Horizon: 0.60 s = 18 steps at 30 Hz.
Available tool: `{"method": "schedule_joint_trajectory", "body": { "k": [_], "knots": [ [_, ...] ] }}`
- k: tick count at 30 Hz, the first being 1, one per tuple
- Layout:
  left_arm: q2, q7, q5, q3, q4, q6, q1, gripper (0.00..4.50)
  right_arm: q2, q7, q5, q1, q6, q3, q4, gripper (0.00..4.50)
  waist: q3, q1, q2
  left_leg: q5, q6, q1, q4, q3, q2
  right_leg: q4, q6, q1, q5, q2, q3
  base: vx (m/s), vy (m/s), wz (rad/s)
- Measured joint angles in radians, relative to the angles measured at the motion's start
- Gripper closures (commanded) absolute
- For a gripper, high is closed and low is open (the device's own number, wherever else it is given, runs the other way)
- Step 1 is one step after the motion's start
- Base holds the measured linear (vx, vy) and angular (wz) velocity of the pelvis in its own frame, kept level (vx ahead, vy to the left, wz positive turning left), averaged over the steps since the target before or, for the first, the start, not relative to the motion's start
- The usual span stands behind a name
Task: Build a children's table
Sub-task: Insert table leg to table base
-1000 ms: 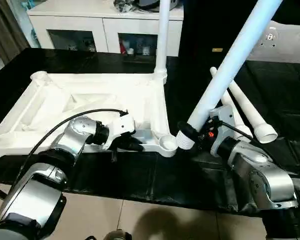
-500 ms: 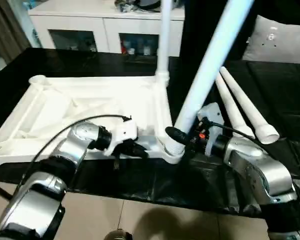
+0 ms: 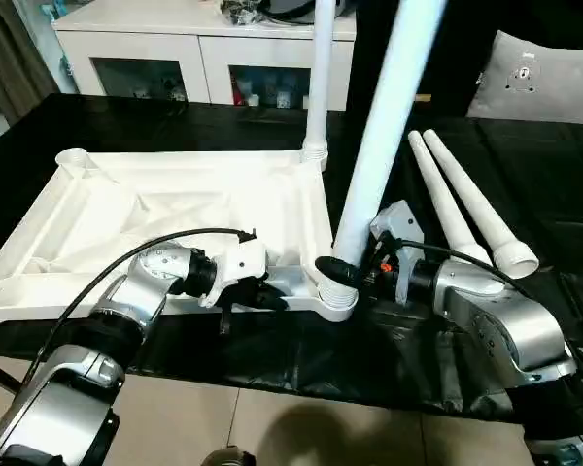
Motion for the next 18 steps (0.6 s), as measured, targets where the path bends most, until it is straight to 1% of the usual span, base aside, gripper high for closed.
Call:
{"method": "schedule_joint_trajectory", "body": {
  "k": [8,13,15,17,18],
  "knots": [
    [0.007,-0.018,0.001,-0.002,-0.038,0.020,0.014,4.50,0.004,0.021,0.005,-0.002,0.006,-0.001,0.005,2.61,0.000,0.000,0.000,0.000,0.000,0.000,-0.001,0.000,0.000,0.000,0.000,0.000,-0.001,0.000,0.000,0.000,0.000,0.00],
    [0.004,-0.019,0.000,-0.003,-0.046,0.024,0.018,4.50,0.043,0.019,0.067,0.012,0.020,-0.066,0.060,2.62,0.000,0.001,0.000,0.000,0.000,0.000,0.000,0.000,0.000,0.000,0.000,0.000,-0.001,0.000,0.000,0.000,0.000,0.00],
    [0.001,-0.019,0.000,-0.003,-0.046,0.025,0.018,4.50,0.066,0.016,0.090,0.032,0.019,-0.100,0.074,2.62,-0.001,0.003,0.000,0.000,0.000,0.000,-0.001,0.000,0.000,0.000,0.000,0.000,-0.001,0.000,-0.001,0.000,0.000,0.00],
    [-0.003,-0.018,0.001,-0.003,-0.047,0.025,0.019,4.50,0.081,0.011,0.115,0.055,0.006,-0.131,0.084,2.62,-0.001,0.006,0.001,0.000,0.000,0.000,-0.001,0.000,0.000,-0.001,0.000,0.000,-0.001,0.000,-0.001,0.000,0.000,0.00],
    [-0.005,-0.017,0.001,-0.003,-0.047,0.025,0.019,4.50,0.082,0.014,0.122,0.072,-0.010,-0.137,0.080,2.62,-0.001,0.008,0.002,0.000,0.001,0.000,-0.001,0.000,0.000,-0.002,0.000,0.001,-0.001,0.000,-0.001,0.000,0.000,0.00]
  ]
}}
